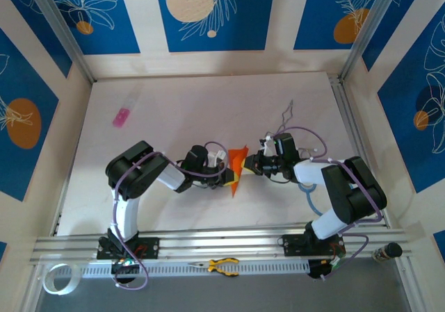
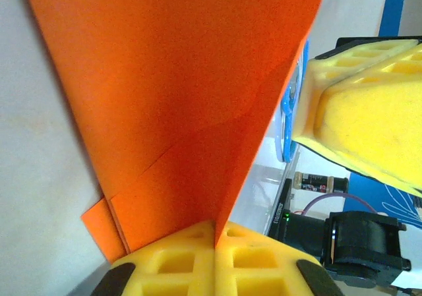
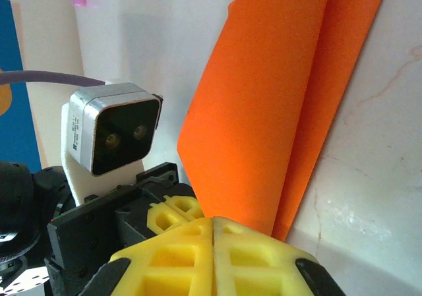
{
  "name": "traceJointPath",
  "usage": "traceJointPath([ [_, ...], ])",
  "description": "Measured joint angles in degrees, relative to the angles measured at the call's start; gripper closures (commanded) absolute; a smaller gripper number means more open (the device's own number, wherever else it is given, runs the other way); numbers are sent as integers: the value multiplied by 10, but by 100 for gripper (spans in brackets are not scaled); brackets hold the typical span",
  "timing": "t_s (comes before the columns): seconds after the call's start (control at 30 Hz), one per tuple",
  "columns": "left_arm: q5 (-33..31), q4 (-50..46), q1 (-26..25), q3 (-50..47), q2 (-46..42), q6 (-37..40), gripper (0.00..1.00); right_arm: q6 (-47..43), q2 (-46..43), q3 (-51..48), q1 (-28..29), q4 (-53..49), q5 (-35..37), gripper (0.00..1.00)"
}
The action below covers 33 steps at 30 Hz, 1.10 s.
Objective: Fold a paper plane with a square sheet of paper (pick it up from the middle)
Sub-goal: Fold the wing for the fifth time at the center of the table.
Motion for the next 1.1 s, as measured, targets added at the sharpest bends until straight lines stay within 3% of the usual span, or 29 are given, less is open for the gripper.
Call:
traceJointPath([
  [1.1, 1, 44, 10, -19, 4, -37, 100, 3, 84, 43, 16, 42, -42, 94],
])
